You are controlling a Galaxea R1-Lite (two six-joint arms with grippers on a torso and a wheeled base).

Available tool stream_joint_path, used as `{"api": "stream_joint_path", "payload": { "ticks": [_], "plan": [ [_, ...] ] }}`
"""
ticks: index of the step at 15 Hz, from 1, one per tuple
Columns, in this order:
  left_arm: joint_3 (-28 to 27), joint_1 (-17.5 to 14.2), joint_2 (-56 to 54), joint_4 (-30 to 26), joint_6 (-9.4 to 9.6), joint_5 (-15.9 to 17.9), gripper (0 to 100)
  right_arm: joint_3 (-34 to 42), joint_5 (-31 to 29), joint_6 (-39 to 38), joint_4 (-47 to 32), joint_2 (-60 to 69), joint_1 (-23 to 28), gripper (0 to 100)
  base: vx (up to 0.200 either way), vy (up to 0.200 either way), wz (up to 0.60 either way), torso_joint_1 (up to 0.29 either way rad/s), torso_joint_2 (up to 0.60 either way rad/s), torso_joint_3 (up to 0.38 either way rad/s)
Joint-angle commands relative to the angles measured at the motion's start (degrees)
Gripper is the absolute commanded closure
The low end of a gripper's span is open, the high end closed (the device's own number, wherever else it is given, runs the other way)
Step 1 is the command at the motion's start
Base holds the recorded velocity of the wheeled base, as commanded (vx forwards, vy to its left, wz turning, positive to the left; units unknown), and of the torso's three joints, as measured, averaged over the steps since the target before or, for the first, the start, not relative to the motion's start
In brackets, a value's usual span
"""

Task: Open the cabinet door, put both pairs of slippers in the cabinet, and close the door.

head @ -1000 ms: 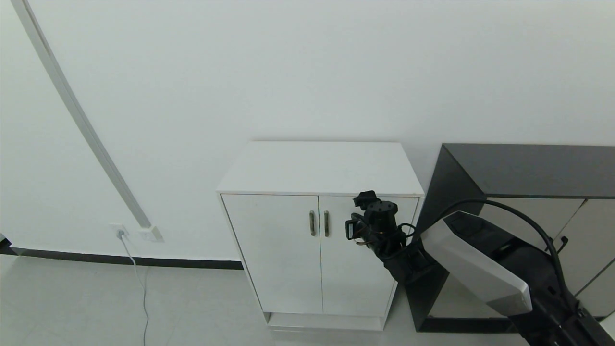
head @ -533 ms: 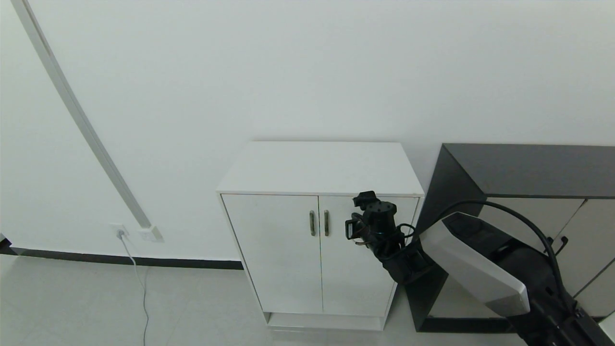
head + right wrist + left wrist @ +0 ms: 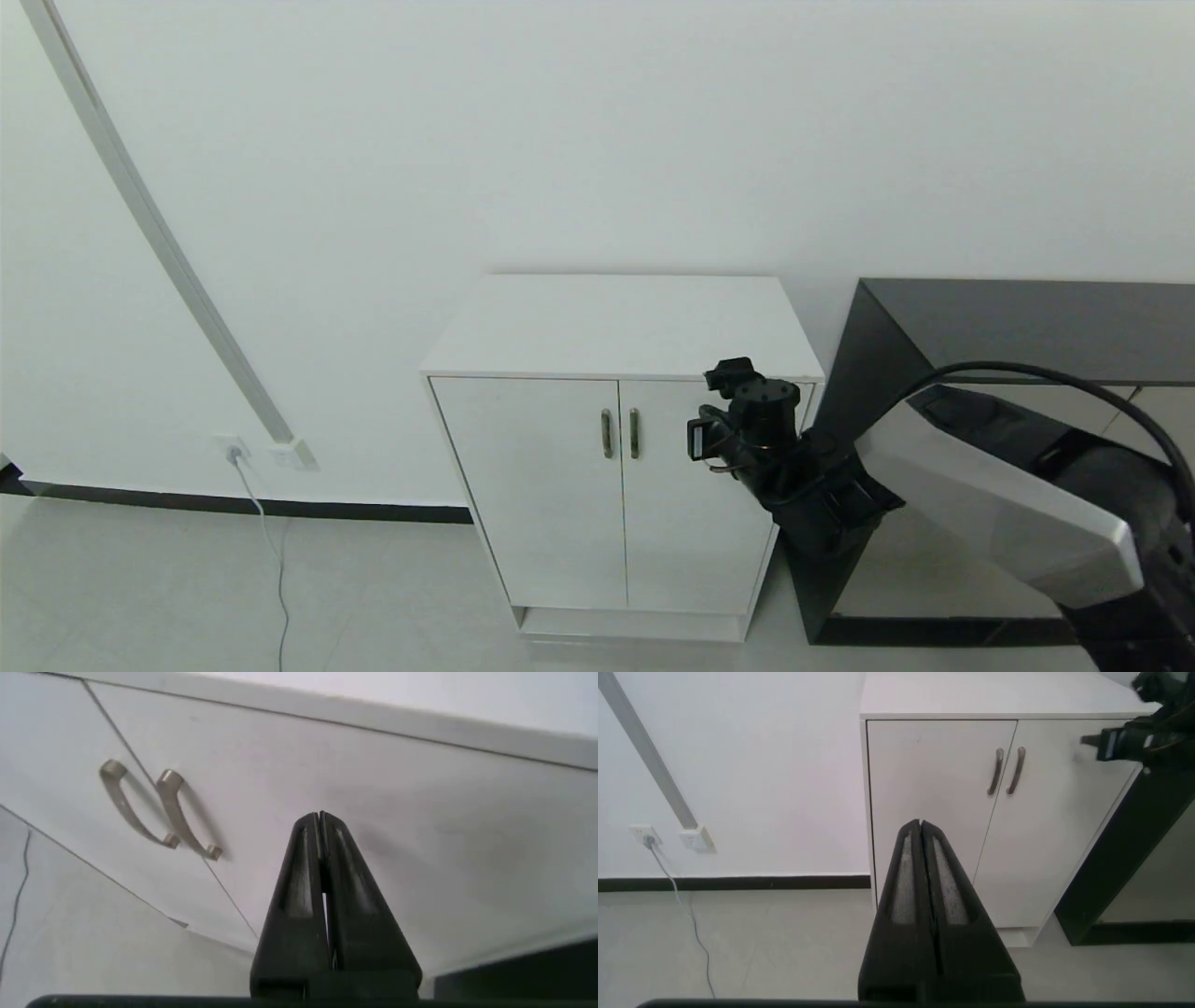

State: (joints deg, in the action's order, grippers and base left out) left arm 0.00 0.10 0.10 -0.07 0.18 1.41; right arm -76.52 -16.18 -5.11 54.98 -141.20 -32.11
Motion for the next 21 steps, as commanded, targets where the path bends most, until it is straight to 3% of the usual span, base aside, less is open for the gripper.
{"api": "stream_joint_path", "payload": {
  "ticks": [1, 4, 7, 12, 17, 21],
  "plan": [
    [0.0, 0.0, 0.0, 0.1, -0.01, 0.0, 100, 11.4, 0.0, 0.1, 3.5, 11.2, 0.4, 100, 0.0, 0.0, 0.0, 0.0, 0.0, 0.0],
    [0.0, 0.0, 0.0, 0.0, -0.01, 0.0, 100, 25.2, -1.2, 0.4, 5.8, 24.1, 3.6, 100, 0.0, 0.0, 0.0, 0.0, 0.0, 0.0],
    [0.0, 0.0, 0.0, 0.0, -0.01, -0.1, 100, 32.7, -2.2, 1.3, 5.8, 32.7, 7.7, 100, 0.0, 0.0, 0.0, 0.0, 0.0, 0.0],
    [0.0, 0.0, 0.0, 0.1, -0.01, 0.0, 100, 46.0, -7.5, 3.4, 5.8, 45.3, 18.8, 100, 0.0, 0.0, 0.0, 0.0, 0.0, 0.0],
    [0.0, 0.0, 0.0, 0.0, -0.01, -0.1, 100, 56.9, -7.6, 7.3, 5.7, 58.1, 28.7, 100, 0.0, 0.0, 0.0, 0.0, 0.0, 0.0],
    [0.0, 0.0, 0.0, 0.0, -0.09, -0.1, 100, 64.2, -7.3, 8.3, 5.4, 67.1, 29.2, 100, 0.0, 0.0, 0.0, 0.0, 0.0, 0.0]
  ]
}}
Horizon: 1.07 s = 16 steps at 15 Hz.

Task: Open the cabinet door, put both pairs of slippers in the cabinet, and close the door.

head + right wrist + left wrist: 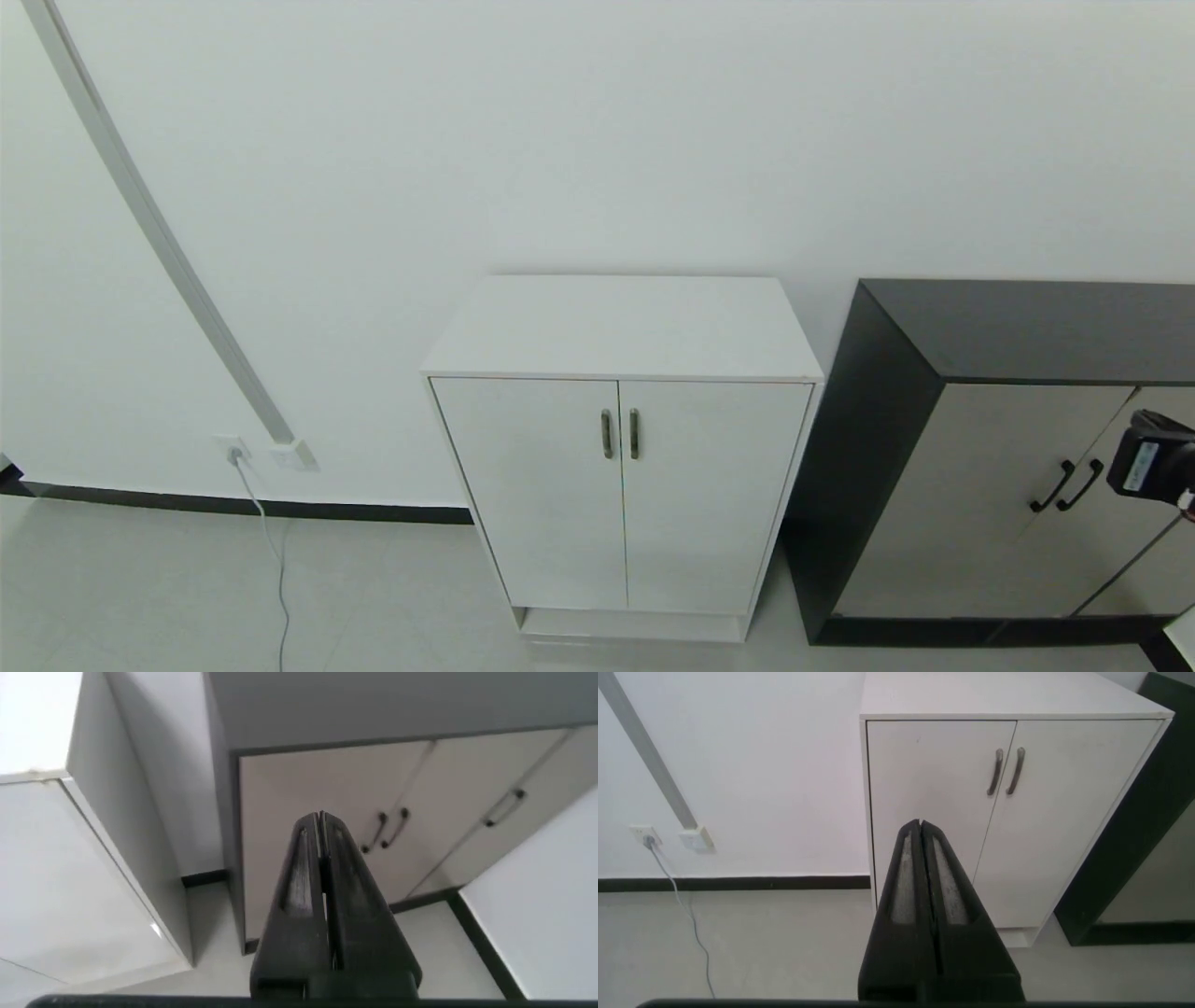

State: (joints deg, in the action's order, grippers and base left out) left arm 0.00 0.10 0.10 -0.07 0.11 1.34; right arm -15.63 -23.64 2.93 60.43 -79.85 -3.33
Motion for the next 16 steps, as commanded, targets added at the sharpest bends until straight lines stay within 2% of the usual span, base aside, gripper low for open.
{"api": "stream_joint_path", "payload": {
  "ticks": [1, 4, 9, 16],
  "plan": [
    [0.0, 0.0, 0.0, 0.0, -0.02, 0.0, 100, 4.0, 0.1, 0.3, 0.0, 6.5, 0.4, 100, 0.0, 0.0, 0.0, 0.0, 0.0, 0.0],
    [0.0, 0.0, 0.0, 0.1, -0.02, 0.0, 100, 7.8, 2.0, 0.4, -0.8, 12.4, 0.4, 100, 0.0, 0.0, 0.0, 0.0, 0.0, 0.0],
    [0.0, 0.0, 0.0, 0.1, -0.11, -0.1, 100, 10.5, 6.7, 0.3, -11.7, 23.6, 0.3, 100, 0.0, 0.0, 0.0, 0.0, 0.0, 0.0],
    [0.0, 0.0, 0.0, 0.1, -0.11, -0.1, 100, 10.5, 16.7, 0.2, -41.6, 47.8, 0.3, 100, 0.0, 0.0, 0.0, 0.0, 0.0, 0.0]
  ]
}}
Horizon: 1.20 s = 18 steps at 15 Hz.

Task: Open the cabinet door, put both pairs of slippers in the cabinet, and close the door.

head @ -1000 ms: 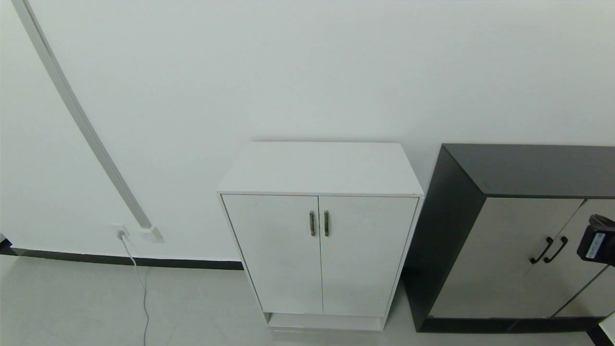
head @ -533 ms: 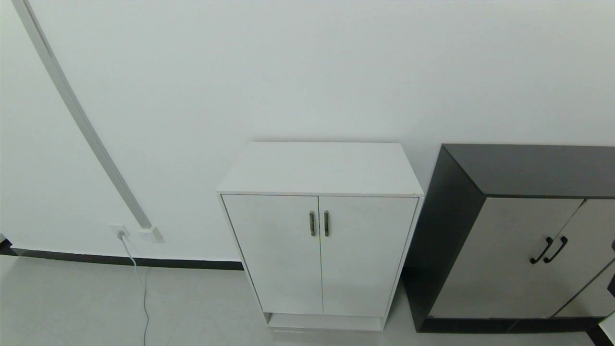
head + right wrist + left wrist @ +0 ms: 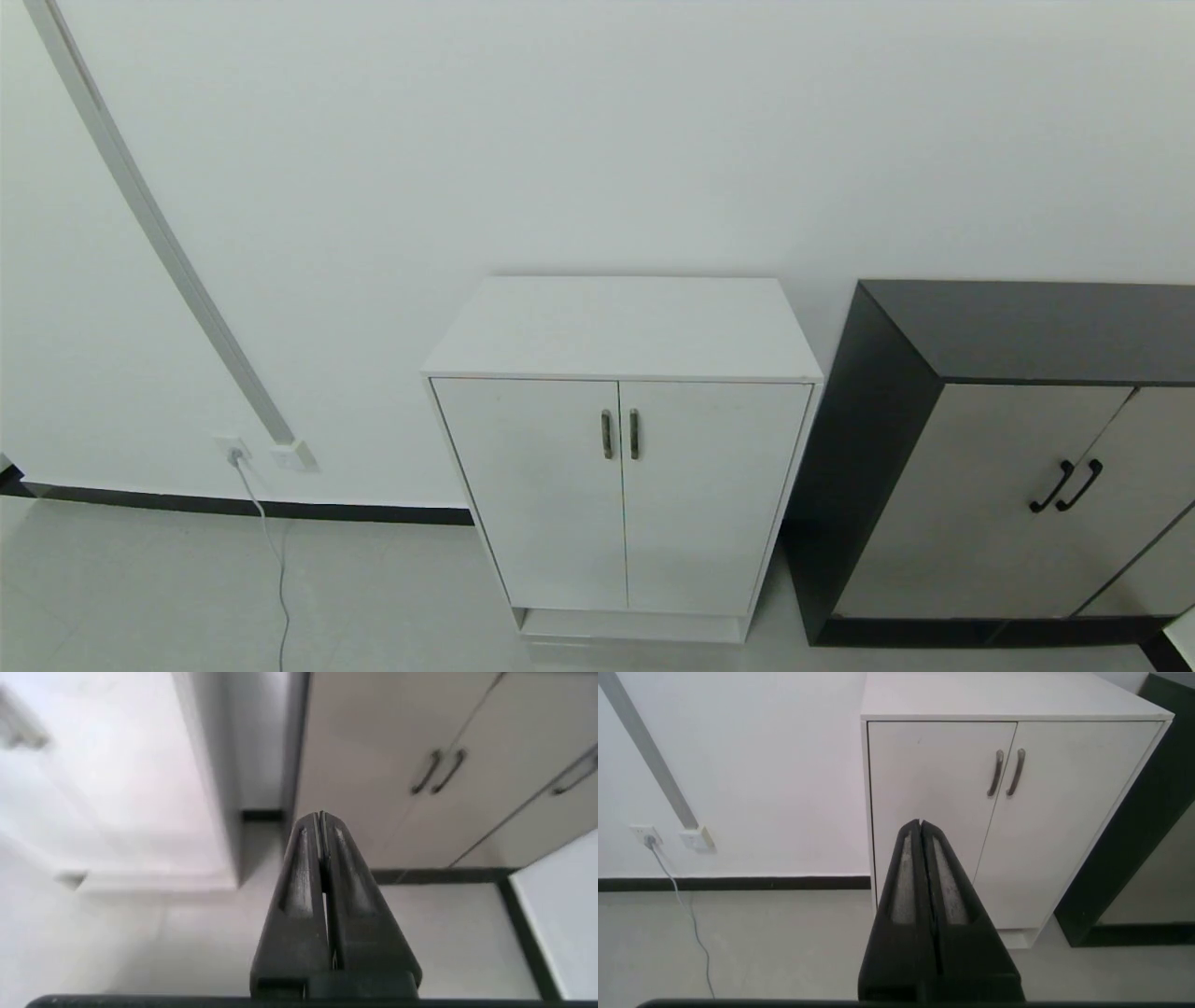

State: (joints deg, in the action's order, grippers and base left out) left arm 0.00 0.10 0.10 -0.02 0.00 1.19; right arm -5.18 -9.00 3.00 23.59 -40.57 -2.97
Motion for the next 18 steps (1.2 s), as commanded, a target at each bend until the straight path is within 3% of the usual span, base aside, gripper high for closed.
{"api": "stream_joint_path", "payload": {
  "ticks": [1, 6, 15, 17, 18],
  "plan": [
    [0.0, 0.0, 0.0, -0.1, 0.0, -0.1, 100, 0.1, 3.5, 0.0, -9.4, 11.4, 0.0, 100, 0.0, 0.0, 0.0, 0.0, 0.0, 0.0],
    [0.0, 0.0, 0.0, 0.0, -0.09, -0.1, 100, 0.9, 9.5, 0.1, -23.6, 21.3, -0.4, 100, 0.0, 0.0, 0.0, 0.0, 0.0, 0.0],
    [0.0, 0.0, 0.0, 0.0, 0.0, -0.2, 100, 5.2, 13.0, 0.2, -23.8, 24.4, -4.7, 100, 0.0, 0.0, 0.0, 0.0, 0.0, 0.0],
    [0.0, 0.0, 0.0, -0.1, 0.0, -0.2, 100, 5.2, 12.6, 0.2, -23.8, 25.5, -4.4, 100, 0.0, 0.0, 0.0, 0.0, 0.0, 0.0],
    [0.0, 0.0, 0.0, 0.0, 0.0, -0.2, 100, 5.2, 12.2, 0.2, -23.9, 26.2, -1.2, 100, 0.0, 0.0, 0.0, 0.0, 0.0, 0.0]
  ]
}}
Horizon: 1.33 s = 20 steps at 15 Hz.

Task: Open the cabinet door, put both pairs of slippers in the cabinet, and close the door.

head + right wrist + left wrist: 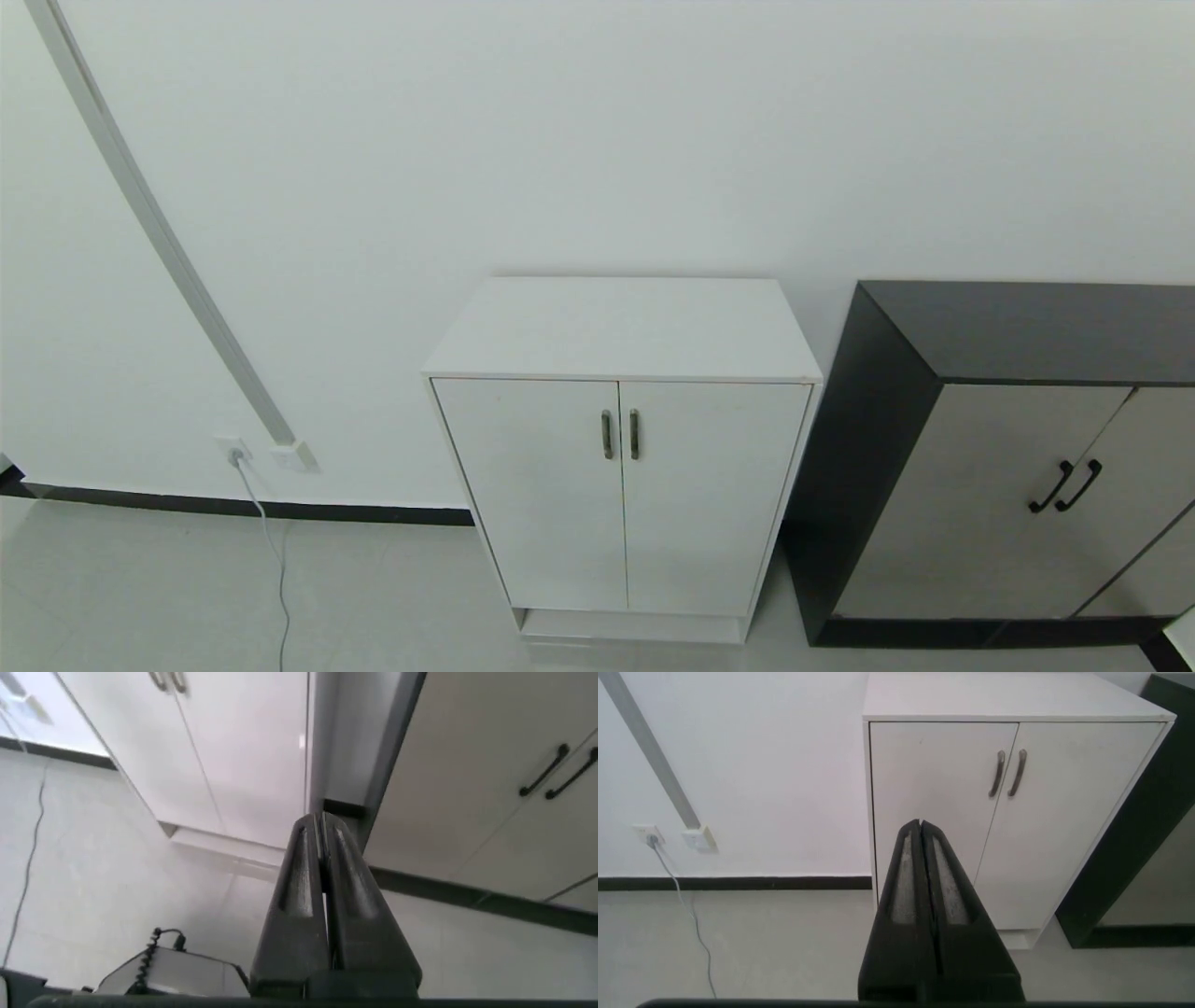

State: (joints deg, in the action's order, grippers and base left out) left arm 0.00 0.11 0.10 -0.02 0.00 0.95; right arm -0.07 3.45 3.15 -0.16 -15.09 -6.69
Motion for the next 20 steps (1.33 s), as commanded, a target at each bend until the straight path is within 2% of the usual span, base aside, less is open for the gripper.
{"api": "stream_joint_path", "payload": {
  "ticks": [1, 2, 3, 10, 13, 15, 20],
  "plan": [
    [0.0, 0.0, 0.0, 0.0, 0.0, 0.0, 100, 0.0, -0.3, 0.2, -0.1, 1.5, 5.1, 100, 0.0, 0.0, 0.0, 0.0, 0.0, 0.0],
    [0.0, 0.0, 0.0, 0.0, -0.09, -0.1, 100, 0.0, -0.3, 0.2, -0.1, 3.3, 7.9, 100, 0.0, 0.0, 0.0, 0.0, 0.0, 0.0],
    [0.0, 0.0, 0.0, 0.0, -0.09, -0.1, 100, 0.1, -0.3, 0.1, -0.1, 5.4, 8.4, 100, 0.0, 0.0, 0.0, 0.0, 0.0, 0.0],
    [0.0, 0.0, 0.0, 0.0, -0.09, -0.1, 100, 0.1, 0.0, -0.7, 0.0, 15.1, 6.9, 100, 0.0, 0.0, 0.0, 0.0, 0.0, 0.0],
    [0.0, 0.0, 0.0, 0.0, -0.09, 0.0, 100, 0.1, -1.0, -5.3, 0.2, 15.1, 6.8, 100, 0.0, 0.0, 0.0, 0.0, 0.0, 0.0],
    [0.0, 0.0, 0.0, 0.0, 0.0, 0.1, 100, 0.1, -3.6, -5.5, 0.3, 15.1, 6.8, 100, 0.0, 0.0, 0.0, 0.0, 0.0, 0.0],
    [0.0, 0.0, 0.0, 0.0, 0.0, 0.1, 100, 0.1, -3.3, -5.2, 0.3, 15.1, 6.9, 100, 0.0, 0.0, 0.0, 0.0, 0.0, 0.0]
  ]
}}
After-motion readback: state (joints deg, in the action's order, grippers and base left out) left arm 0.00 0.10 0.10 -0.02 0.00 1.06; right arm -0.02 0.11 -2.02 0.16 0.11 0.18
